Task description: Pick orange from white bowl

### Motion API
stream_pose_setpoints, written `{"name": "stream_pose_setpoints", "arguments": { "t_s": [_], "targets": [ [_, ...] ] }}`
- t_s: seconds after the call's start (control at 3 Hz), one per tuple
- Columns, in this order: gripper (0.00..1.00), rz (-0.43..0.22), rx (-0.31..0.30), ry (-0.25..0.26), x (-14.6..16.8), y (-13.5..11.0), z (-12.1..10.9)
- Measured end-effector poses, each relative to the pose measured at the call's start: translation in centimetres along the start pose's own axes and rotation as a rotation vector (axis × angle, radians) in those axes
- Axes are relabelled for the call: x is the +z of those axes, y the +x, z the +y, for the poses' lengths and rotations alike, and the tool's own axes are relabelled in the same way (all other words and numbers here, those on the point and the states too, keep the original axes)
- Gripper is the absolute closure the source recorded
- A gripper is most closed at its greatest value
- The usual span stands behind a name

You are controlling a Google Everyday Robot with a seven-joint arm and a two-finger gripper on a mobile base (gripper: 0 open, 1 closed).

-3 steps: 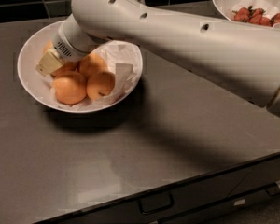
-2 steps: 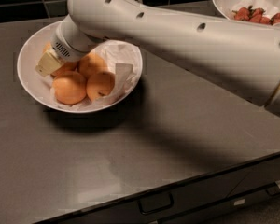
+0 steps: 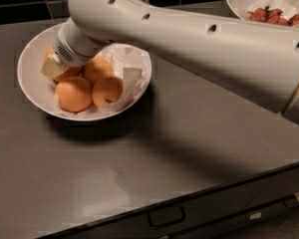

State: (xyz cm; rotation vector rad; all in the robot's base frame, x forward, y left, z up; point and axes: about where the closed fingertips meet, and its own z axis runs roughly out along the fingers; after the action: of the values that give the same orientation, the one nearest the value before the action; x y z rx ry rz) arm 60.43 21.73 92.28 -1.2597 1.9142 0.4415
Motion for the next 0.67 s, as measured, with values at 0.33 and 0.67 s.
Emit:
{"name": "stream_pose_setpoints", "arguments": {
  "t_s": [0.33, 0.67],
  "targets": [
    [0.72, 0.000, 0.000, 0.000, 0.00, 0.00, 0.00],
    [0.94, 0.000, 0.000, 0.000, 0.00, 0.00, 0.00]
  ]
}}
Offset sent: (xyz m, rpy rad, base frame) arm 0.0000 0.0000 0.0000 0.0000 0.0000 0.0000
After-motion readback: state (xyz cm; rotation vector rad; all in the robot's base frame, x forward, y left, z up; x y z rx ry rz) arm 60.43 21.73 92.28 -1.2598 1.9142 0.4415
